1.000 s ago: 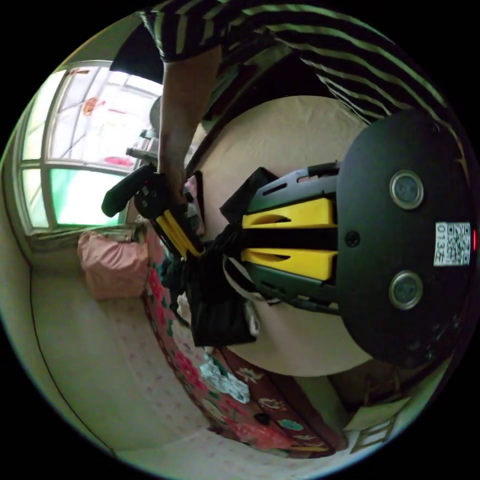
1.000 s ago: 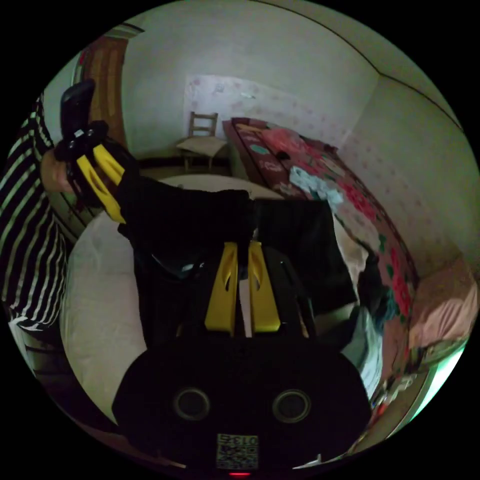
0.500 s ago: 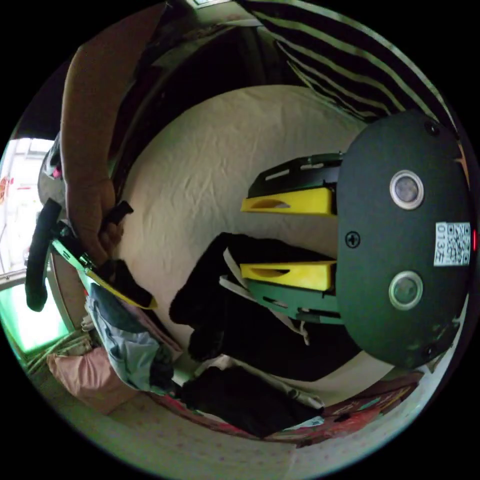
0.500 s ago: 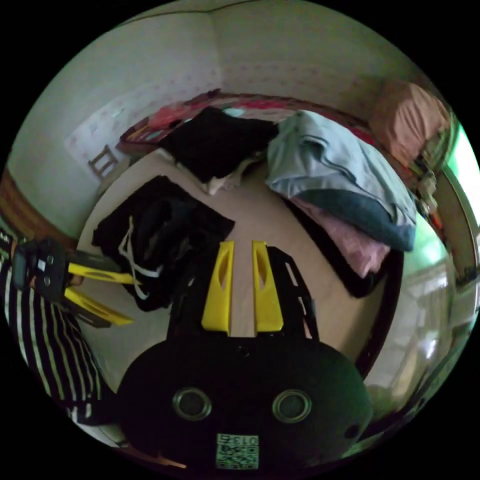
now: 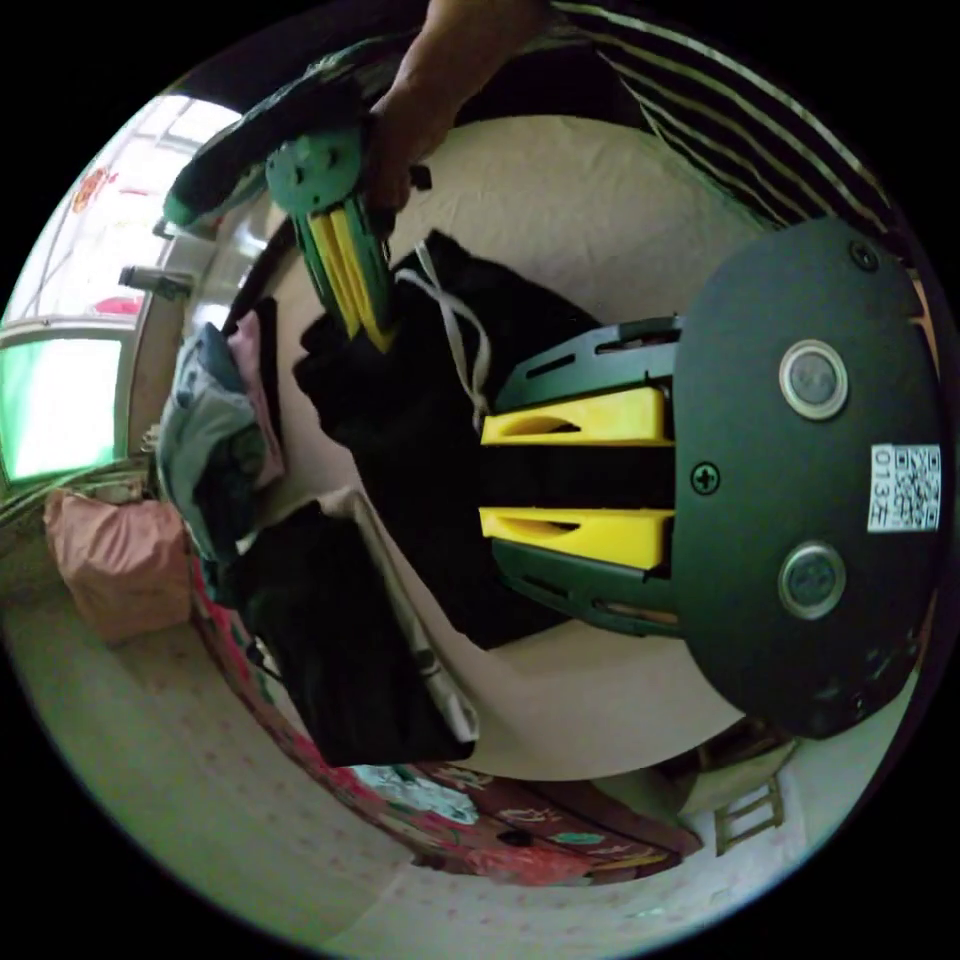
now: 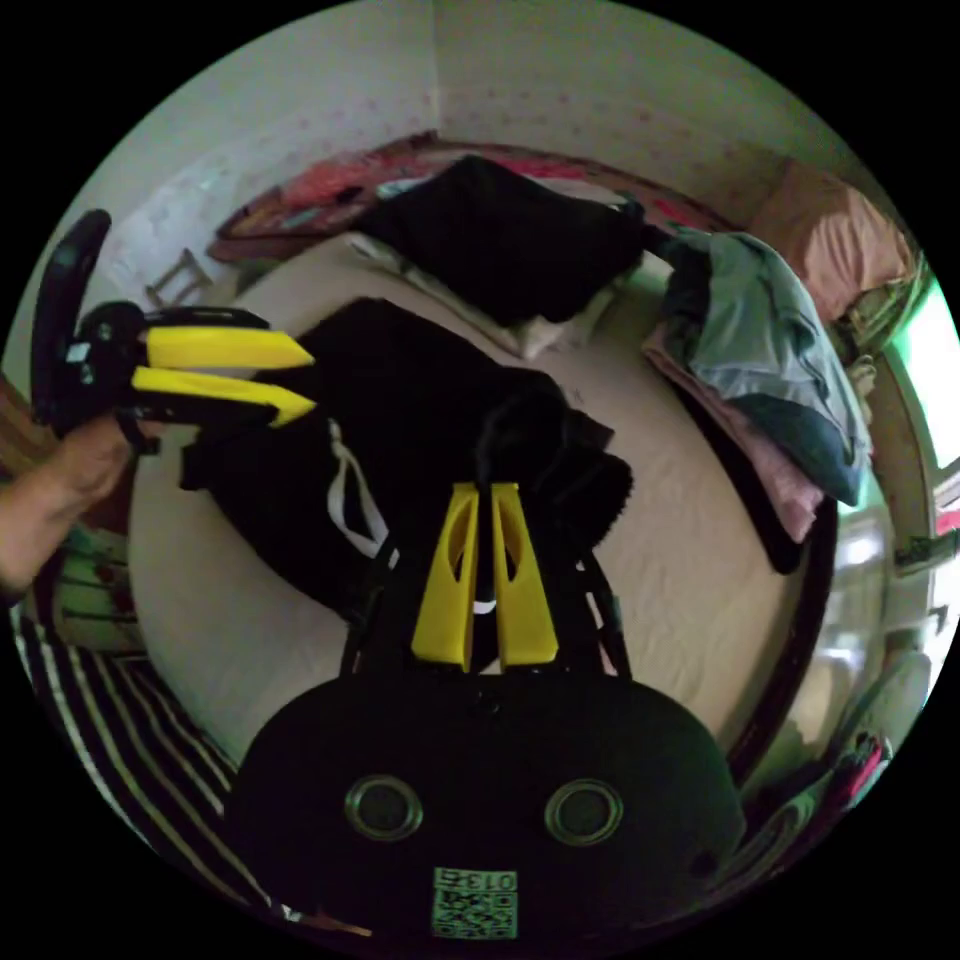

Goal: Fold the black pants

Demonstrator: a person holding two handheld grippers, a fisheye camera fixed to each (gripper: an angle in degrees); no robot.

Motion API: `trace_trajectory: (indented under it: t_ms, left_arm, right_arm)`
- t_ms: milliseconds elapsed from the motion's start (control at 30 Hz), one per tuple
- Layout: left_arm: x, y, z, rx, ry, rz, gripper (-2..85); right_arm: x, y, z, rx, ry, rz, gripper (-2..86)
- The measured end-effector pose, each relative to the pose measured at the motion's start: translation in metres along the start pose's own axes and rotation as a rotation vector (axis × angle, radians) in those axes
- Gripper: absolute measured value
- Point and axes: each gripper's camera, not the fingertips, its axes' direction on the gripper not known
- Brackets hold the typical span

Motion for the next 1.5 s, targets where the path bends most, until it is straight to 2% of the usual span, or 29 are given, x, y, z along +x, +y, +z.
trace_trajectory:
  t_ms: [67, 167, 200, 333, 433, 500, 567, 667, 833, 900, 933, 1067, 1267, 1367, 1500]
  left_arm:
    - [-0.009, -0.006, 0.013, -0.065, 0.029, -0.011, 11.7]
    - [-0.022, -0.009, 0.031, -0.142, 0.16, -0.055, 12.3]
    - [-0.026, -0.008, 0.027, -0.116, 0.178, -0.079, 12.3]
    - [-0.039, -0.008, -0.001, -0.023, 0.07, -0.145, 12.7]
    - [-0.051, -0.011, -0.005, -0.011, 0.056, -0.185, 13.1]
    - [-0.05, -0.019, 0.007, -0.099, 0.095, -0.141, 13.5]
    - [-0.047, -0.022, 0.013, -0.132, 0.086, -0.125, 13.6]
    - [-0.046, -0.023, 0.01, -0.125, 0.081, -0.141, 13.9]
    - [-0.043, -0.022, 0.002, -0.124, 0.016, -0.148, 14.6]
    - [-0.05, -0.02, 0.0, -0.12, 0.063, -0.202, 15.2]
    - [-0.052, -0.02, -0.002, -0.115, 0.064, -0.211, 15.4]
    - [-0.07, -0.012, -0.023, -0.056, 0.043, -0.271, 17.5]
    - [-0.1, 0.003, -0.008, -0.07, 0.316, -0.409, 16.7]
    - [-0.102, 0.007, -0.008, -0.044, 0.378, -0.445, 16.5]
    - [-0.088, 0.002, -0.017, -0.052, 0.366, -0.397, 14.4]
  right_arm:
    - [0.012, 0.016, 0.004, -0.013, 0.107, 0.06, 3.0]
    - [0.039, 0.042, -0.002, -0.008, 0.04, 0.168, 4.7]
    - [0.044, 0.047, -0.005, 0.0, 0.018, 0.196, 5.2]
    - [0.079, 0.078, -0.039, 0.166, -0.088, 0.393, 17.1]
    - [0.094, 0.082, -0.043, 0.209, -0.139, 0.454, 20.0]
    - [0.097, 0.079, -0.032, 0.164, -0.104, 0.443, 19.5]
    - [0.103, 0.081, -0.005, 0.027, -0.044, 0.42, 14.7]
    - [0.116, 0.089, 0.001, 0.008, -0.224, 0.418, 7.3]
    - [0.086, 0.091, -0.026, 0.132, 0.055, 0.103, 6.6]
    - [0.093, 0.098, -0.01, 0.074, 0.046, 0.122, 7.7]
    - [0.104, 0.104, 0.003, -0.02, 0.012, 0.175, 8.6]
    - [0.129, 0.136, -0.016, 0.063, -0.134, 0.298, 13.6]
    - [0.144, 0.172, -0.004, 0.031, -0.3, 0.354, 14.5]
    - [0.143, 0.187, -0.005, 0.033, -0.312, 0.365, 14.0]
    - [0.135, 0.205, -0.014, 0.025, -0.328, 0.364, 12.5]
